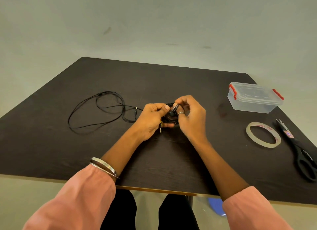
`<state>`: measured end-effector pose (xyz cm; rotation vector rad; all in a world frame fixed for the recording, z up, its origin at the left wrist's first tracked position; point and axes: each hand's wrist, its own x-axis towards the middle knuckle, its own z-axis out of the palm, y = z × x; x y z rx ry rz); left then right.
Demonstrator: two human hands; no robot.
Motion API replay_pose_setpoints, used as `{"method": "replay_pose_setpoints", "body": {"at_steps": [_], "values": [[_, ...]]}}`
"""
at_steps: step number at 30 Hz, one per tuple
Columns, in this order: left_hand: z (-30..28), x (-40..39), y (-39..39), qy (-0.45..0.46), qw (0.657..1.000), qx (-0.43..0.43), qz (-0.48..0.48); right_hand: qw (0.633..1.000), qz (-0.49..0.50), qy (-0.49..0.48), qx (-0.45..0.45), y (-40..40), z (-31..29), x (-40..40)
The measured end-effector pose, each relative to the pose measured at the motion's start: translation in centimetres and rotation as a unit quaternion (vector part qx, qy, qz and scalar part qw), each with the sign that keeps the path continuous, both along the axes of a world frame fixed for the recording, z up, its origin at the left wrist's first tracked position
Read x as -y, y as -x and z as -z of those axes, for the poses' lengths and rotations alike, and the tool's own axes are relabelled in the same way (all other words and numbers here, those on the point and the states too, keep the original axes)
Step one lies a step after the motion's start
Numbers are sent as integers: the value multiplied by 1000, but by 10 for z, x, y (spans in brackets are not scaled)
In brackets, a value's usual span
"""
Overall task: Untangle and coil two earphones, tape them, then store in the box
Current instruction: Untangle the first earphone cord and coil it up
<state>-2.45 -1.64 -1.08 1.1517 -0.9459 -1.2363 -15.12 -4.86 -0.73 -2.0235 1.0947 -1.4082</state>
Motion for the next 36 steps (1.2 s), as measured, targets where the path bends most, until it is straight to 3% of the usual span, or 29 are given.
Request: {"method": "replay_pose_setpoints", "body": {"at_steps": [2,5,7,13,21,23,26,30,32,34,36], "values": [[4,2,1,23,997,62,-35,975,55,167,-135,1,0,1],[10,6,-3,71,969,212,-107,927,72,284,-232,4,-5,1],[11,5,-6,94,943,287,-140,912,31,300,-280,9,-5,2],[6,-4,1,108,910,365,-162,875,-16,274,-398,15,-5,8],[7,-3,2,92,914,366,-149,886,0,273,-374,20,-5,9],[6,-2,0,92,932,320,-139,894,26,284,-346,20,-3,8],[3,0,-2,43,978,176,-105,891,65,313,-322,20,-2,11],[0,-1,-5,27,994,84,-63,886,104,330,-309,14,1,9],[1,0,-7,67,988,123,-61,932,86,257,-241,12,1,8],[3,2,-7,106,975,188,-61,981,46,124,-142,12,-1,8],[3,2,-5,108,976,185,-46,997,24,38,-69,13,-3,9]]}}
